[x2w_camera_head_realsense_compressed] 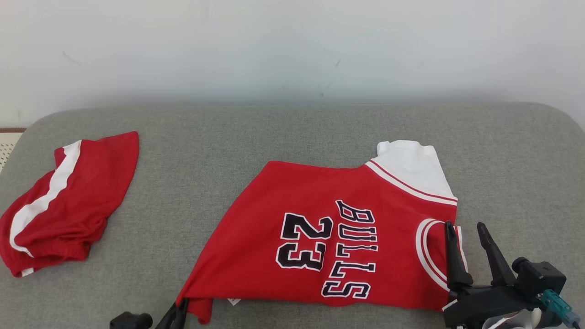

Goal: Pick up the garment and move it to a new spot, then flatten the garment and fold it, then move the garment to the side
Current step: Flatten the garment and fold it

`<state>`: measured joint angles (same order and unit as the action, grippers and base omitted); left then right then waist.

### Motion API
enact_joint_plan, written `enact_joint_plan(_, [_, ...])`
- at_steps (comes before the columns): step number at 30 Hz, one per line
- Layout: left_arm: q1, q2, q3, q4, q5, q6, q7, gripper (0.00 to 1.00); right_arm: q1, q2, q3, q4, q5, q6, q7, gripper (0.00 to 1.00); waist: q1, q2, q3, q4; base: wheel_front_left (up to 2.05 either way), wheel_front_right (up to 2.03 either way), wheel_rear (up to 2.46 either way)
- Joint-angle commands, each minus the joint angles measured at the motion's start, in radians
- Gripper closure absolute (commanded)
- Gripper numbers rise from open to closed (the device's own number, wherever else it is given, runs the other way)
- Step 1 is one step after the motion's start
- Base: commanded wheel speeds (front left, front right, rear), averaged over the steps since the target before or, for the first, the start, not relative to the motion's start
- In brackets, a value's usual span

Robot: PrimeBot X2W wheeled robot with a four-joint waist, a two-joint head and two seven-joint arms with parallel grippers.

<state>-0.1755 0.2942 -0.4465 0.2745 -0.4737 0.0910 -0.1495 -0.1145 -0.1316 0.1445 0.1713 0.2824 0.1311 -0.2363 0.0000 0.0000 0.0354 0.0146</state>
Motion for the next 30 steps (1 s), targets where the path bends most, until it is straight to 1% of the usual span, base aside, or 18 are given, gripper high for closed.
enact_joint_plan(1, [0.019, 0.002, 0.002, 0.007, -0.010, 0.004, -0.008, 1.00, -0.004, -0.006, -0.001, 0.000, 0.005, -0.001, 0.003, 0.00, 0.0000, 0.0000, 0.001, 0.000, 0.00, 0.00, 0.00])
enact_joint_plan(2, [0.022, -0.001, 0.002, 0.010, -0.013, 0.005, -0.014, 0.89, -0.004, -0.006, -0.003, 0.000, 0.005, -0.001, 0.003, 0.00, 0.0000, 0.0000, 0.002, 0.001, 0.00, 0.00, 0.00])
enact_joint_plan(3, [0.026, -0.006, 0.004, 0.010, -0.018, 0.007, -0.024, 0.22, -0.003, -0.007, -0.005, 0.000, 0.005, -0.001, 0.004, 0.00, 0.0000, 0.0000, 0.002, 0.002, 0.00, 0.00, 0.00])
enact_joint_plan(4, [0.032, -0.010, 0.009, 0.010, -0.020, 0.010, -0.032, 0.00, -0.004, -0.008, -0.006, 0.001, 0.006, -0.001, 0.005, 0.00, 0.0000, 0.0000, 0.002, 0.003, 0.00, 0.00, 0.00])
enact_joint_plan(8, [0.052, -0.021, 0.028, -0.020, -0.025, 0.017, -0.075, 0.00, -0.001, -0.010, -0.013, 0.002, 0.006, -0.001, 0.005, 0.00, 0.0000, 0.0000, -0.004, 0.012, 0.00, 0.00, 0.00])
enact_joint_plan(14, [0.089, -0.033, 0.077, -0.114, 0.005, 0.045, -0.110, 0.00, 0.013, -0.014, -0.026, 0.004, 0.004, -0.001, 0.017, 0.00, 0.0000, 0.0000, -0.013, 0.027, 0.00, 0.00, 0.00])
enact_joint_plan(20, [0.129, -0.063, 0.158, -0.205, 0.054, 0.077, -0.117, 0.00, 0.025, -0.023, -0.040, 0.028, 0.018, -0.001, 0.076, 0.00, 0.0000, 0.0000, -0.025, 0.029, 0.00, 0.00, 0.00])
enact_joint_plan(23, [0.147, -0.084, 0.209, -0.249, 0.081, 0.085, -0.115, 0.00, 0.033, -0.029, -0.039, 0.045, 0.034, -0.001, 0.121, 0.00, 0.0000, 0.0000, -0.030, 0.024, 0.00, 0.00, 0.00])
enact_joint_plan(30, [0.187, -0.131, 0.285, -0.286, 0.137, 0.061, -0.115, 0.00, 0.031, -0.050, -0.036, 0.072, 0.041, -0.001, 0.185, 0.00, 0.0000, 0.0000, -0.039, 0.017, 0.00, 0.00, 0.00])
